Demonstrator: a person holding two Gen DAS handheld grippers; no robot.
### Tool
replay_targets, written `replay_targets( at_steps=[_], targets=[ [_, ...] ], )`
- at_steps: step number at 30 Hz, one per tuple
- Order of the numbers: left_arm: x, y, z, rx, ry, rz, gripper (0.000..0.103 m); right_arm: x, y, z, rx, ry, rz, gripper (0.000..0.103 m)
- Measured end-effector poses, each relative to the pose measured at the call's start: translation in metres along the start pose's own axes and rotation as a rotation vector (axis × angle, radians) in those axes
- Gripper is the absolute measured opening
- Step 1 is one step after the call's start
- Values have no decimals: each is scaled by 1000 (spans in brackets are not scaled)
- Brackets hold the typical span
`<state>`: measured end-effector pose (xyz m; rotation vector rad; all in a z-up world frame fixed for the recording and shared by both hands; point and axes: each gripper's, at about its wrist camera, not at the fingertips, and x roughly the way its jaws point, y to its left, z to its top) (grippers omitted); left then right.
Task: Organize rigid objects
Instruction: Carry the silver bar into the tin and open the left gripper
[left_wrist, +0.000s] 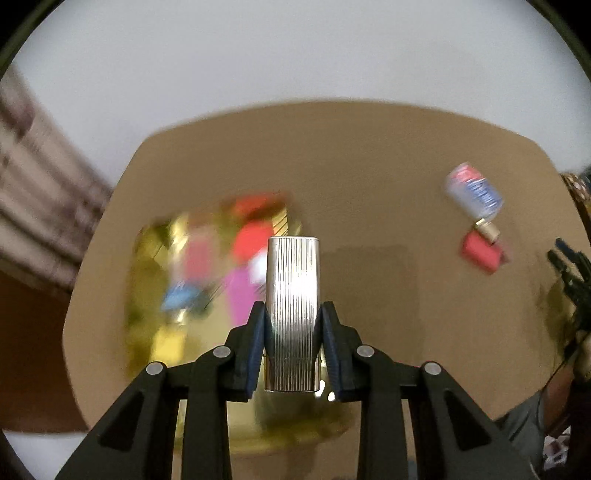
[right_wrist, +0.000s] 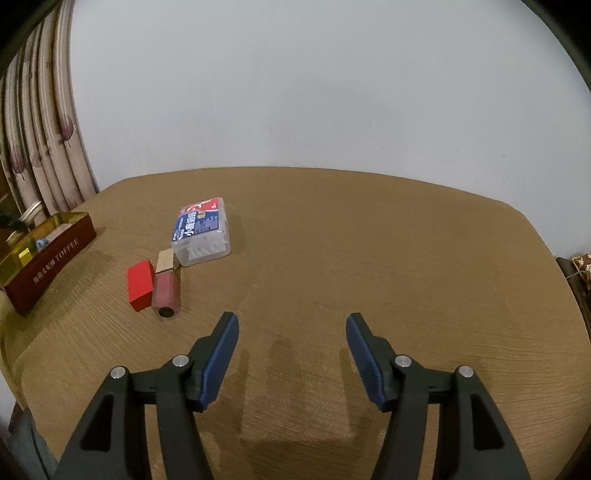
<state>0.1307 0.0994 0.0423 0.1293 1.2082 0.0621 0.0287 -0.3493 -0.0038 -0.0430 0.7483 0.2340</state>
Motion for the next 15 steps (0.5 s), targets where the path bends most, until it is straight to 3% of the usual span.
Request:
replay_targets(
  at_steps=[2,8,15],
  targets=[
    [9,18,-11,-44,34,-7,26,2,3,0,-9,8,-7,62],
    [33,18,-41,-63,82,-20,26,12,9,0,-34,39,-32,62],
    [59,14,-43,-41,111,-14,26,23,15,0,-59,71,-50,62]
  ],
)
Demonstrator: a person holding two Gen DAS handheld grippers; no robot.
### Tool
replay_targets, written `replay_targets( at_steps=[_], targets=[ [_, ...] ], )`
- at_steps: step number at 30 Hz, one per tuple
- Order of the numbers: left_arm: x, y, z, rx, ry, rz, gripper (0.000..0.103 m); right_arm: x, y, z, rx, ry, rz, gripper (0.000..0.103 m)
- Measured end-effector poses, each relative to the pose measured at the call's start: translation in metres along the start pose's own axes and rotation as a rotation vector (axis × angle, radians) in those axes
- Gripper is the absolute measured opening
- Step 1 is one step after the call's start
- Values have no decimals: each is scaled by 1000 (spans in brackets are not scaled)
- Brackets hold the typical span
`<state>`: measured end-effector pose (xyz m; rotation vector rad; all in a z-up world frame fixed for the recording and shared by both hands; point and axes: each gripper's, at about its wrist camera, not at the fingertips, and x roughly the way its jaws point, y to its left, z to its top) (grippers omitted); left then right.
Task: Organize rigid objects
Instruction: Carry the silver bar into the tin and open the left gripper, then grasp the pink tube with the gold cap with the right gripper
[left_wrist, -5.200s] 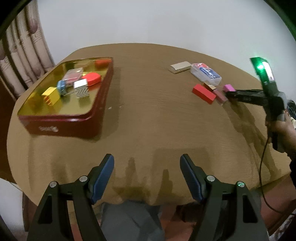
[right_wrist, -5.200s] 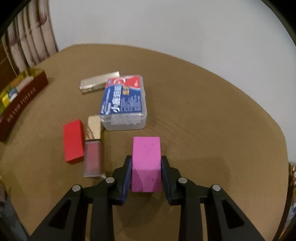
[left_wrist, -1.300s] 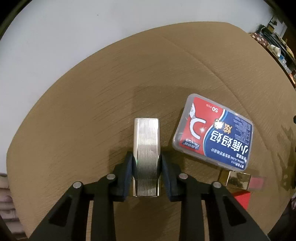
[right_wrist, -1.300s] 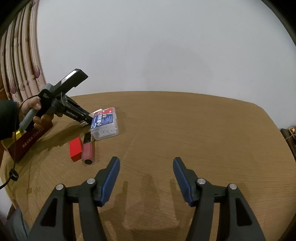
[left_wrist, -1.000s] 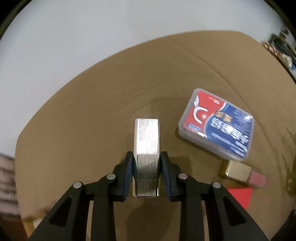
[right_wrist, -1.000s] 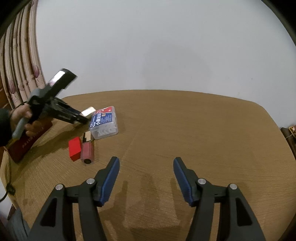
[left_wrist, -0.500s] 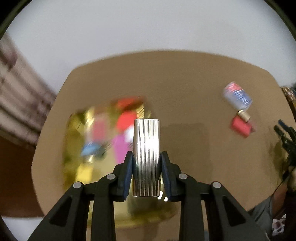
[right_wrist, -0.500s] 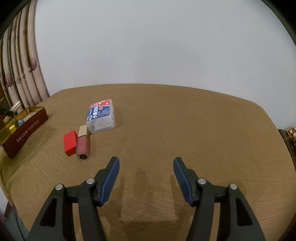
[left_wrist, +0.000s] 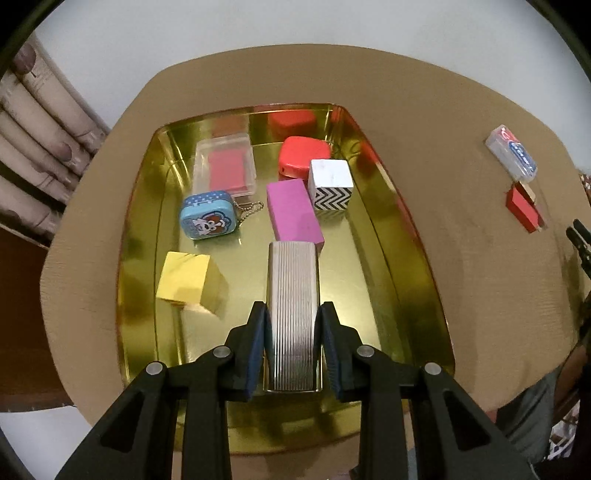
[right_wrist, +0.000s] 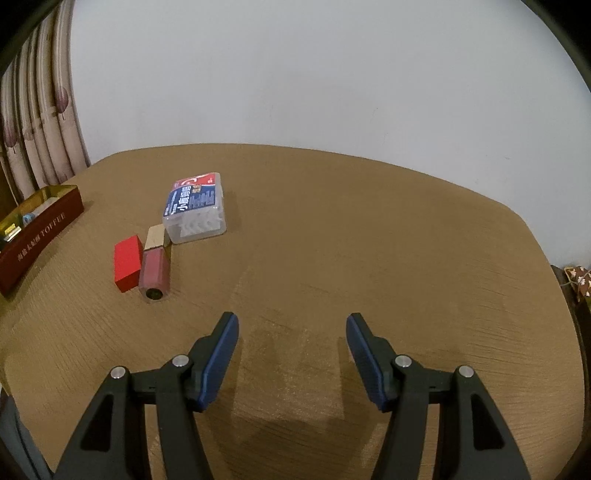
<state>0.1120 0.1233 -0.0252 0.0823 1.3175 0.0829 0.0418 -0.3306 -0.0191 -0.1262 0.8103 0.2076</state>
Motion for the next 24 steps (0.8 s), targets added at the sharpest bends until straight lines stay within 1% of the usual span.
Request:
replay_targets(
  at_steps=[4,5,6,7,8,9,10,11,13,14,16,18,19,20,22,24],
  targets=[
    [6,-1,1,-2,0,65,28,-2,0,-2,0,0,2,62],
    [5,-2,1,-4,-6,62,29,-2,-1,-3,2,-1,4,62],
    [3,-2,1,-2,-15,62,31,-2,-2,-3,3,-1,6,62],
    [0,-3,0,3,-24,77,34,-3,-2,-3,5,-2,6,62],
    [-4,-3,-1,6,-36,110,36,-5,-3,-4,6,-3,5,62],
    [-8,-3,-3,5,-50,145,43,-5,-3,-4,8,-4,4,62],
    [-12,-3,-4,0,-59,157,45,-5,-3,-4,9,-6,6,62],
    [-17,-4,-6,-9,-72,165,45,-6,-3,-4,11,-7,5,62],
    [-36,-12,-11,-23,-128,194,45,-6,-4,-4,14,-10,10,63],
    [-45,-17,-14,-24,-153,192,45,-7,-4,-4,15,-12,12,63],
    [-68,-41,-21,-16,-215,148,45,-9,-4,-4,16,-18,16,63],
    [-83,-66,-27,-11,-257,116,45,-13,-3,-5,14,-28,30,63],
    [-90,-76,-29,-7,-274,78,45,-15,-3,-5,8,-32,45,63],
    [-96,-95,-34,6,-293,11,45,-17,-1,-5,-3,-35,60,63],
    [-99,-116,-41,9,-318,-46,45,-19,7,-4,-38,-20,85,63],
    [-93,-144,-49,32,-328,-111,45,-22,16,-2,-49,-4,148,63]
  ],
)
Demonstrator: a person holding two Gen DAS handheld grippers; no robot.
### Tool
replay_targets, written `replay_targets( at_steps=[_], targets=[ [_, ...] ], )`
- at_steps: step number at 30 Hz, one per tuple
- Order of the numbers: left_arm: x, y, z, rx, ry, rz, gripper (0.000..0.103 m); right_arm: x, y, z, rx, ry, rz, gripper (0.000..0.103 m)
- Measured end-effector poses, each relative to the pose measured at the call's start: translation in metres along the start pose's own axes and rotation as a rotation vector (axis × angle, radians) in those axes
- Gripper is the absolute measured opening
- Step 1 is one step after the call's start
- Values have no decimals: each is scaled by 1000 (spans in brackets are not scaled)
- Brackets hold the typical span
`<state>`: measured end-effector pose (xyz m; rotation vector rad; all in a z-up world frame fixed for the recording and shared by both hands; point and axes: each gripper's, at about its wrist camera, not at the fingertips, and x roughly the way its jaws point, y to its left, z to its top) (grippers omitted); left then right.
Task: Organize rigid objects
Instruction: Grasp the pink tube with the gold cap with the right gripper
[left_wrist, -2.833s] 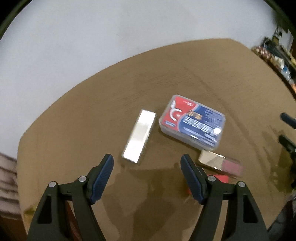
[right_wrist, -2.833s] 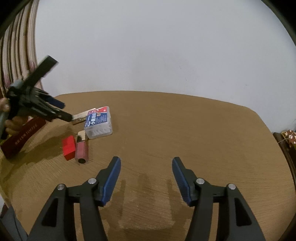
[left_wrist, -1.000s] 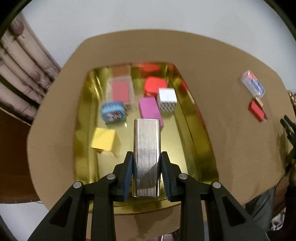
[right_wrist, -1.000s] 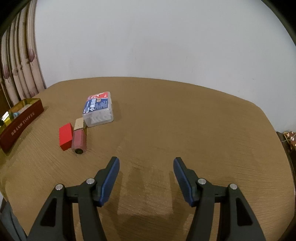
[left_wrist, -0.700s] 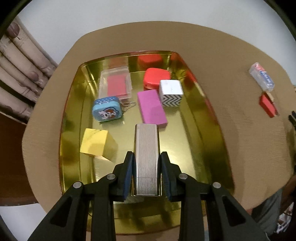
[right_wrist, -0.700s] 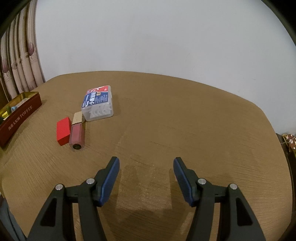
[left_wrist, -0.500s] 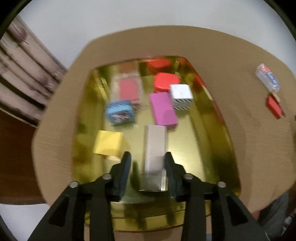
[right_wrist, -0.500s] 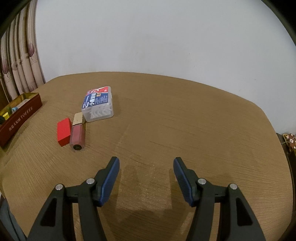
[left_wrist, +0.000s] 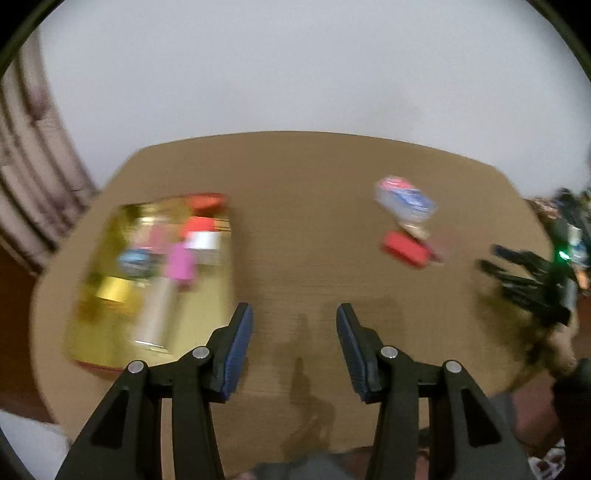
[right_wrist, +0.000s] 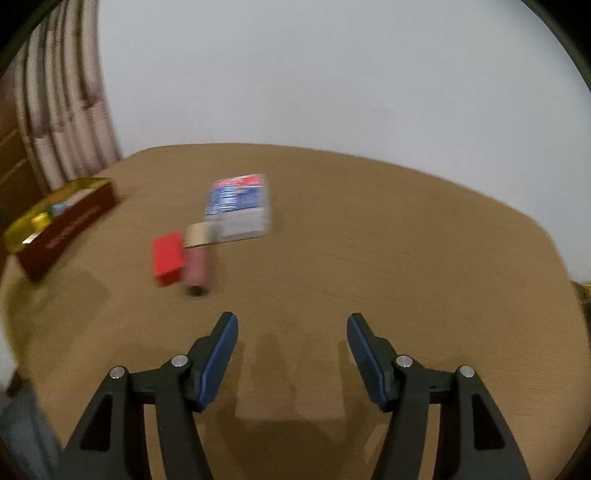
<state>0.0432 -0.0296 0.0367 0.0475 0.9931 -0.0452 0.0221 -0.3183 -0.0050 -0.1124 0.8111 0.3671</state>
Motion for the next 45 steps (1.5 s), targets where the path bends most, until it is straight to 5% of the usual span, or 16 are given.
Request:
replay_targets(
  at_steps=[5,10,20,33,39,45],
  targets=[
    [46,-44,-22,13,62,-19,43,-3,39,14,-143,23,65,63],
    [64,-39,-33,-51,84,-64,39,12,64,28,-249,68,77,63],
    [62,-21,-39,-108,67,-64,42,51,59,45,-282,163,65,33],
    [58,-31,-42,-58,63,-89,52,89,69,69,-336,263,104,32],
    [65,-25,-42,-98,95,-97,52,100,76,69,-333,299,92,20],
    [70,-23,-37,-126,112,-121,52,83,58,56,-227,280,102,20]
  ],
)
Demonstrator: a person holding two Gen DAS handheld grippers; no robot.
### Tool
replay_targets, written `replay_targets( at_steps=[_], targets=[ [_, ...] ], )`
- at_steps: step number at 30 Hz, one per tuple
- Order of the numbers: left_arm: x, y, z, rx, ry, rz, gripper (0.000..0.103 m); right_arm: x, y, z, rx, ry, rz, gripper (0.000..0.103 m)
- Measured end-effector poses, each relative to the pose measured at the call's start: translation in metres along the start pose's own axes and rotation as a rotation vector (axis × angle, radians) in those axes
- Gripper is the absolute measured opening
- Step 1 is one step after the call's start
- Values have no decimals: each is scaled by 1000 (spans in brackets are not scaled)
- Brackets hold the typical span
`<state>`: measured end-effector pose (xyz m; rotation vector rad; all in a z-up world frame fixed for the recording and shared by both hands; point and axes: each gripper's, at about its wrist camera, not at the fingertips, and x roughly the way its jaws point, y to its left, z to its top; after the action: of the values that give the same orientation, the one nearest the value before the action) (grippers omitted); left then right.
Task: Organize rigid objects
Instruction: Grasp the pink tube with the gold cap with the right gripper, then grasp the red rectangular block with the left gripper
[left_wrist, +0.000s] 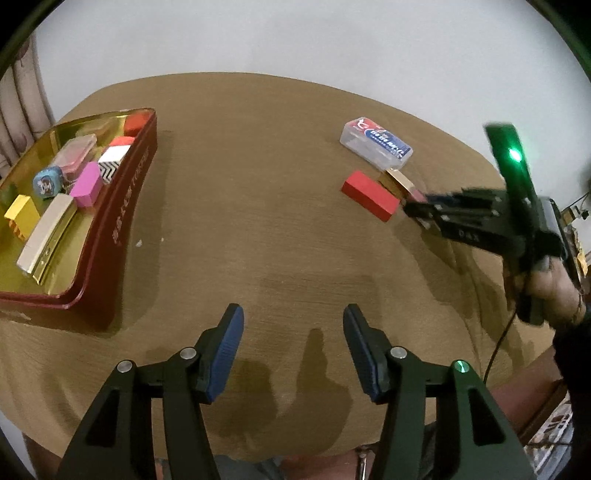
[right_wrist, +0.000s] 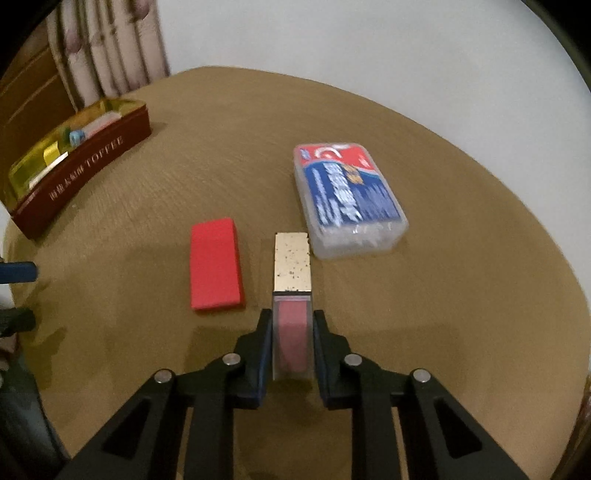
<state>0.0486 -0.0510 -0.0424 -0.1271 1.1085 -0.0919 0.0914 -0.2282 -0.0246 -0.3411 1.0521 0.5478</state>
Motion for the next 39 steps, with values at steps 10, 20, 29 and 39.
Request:
replay_targets(
  at_steps=[10,20,29,39],
  targets=[
    [19,-32,43,-5,38,-77,52,-46,-61,-93,275,-77,-39,20],
    [65,-79,98,-82,88,-83,52,-56,-93,-124,386,-144,-56,20],
    [110,-88,113,-184,200,-3,52,-63,-95,-128,394,-188,-35,20],
    [119,-87,118,-240,200,85,28,-69,-99,-133,416,-208,-14,20]
  ],
)
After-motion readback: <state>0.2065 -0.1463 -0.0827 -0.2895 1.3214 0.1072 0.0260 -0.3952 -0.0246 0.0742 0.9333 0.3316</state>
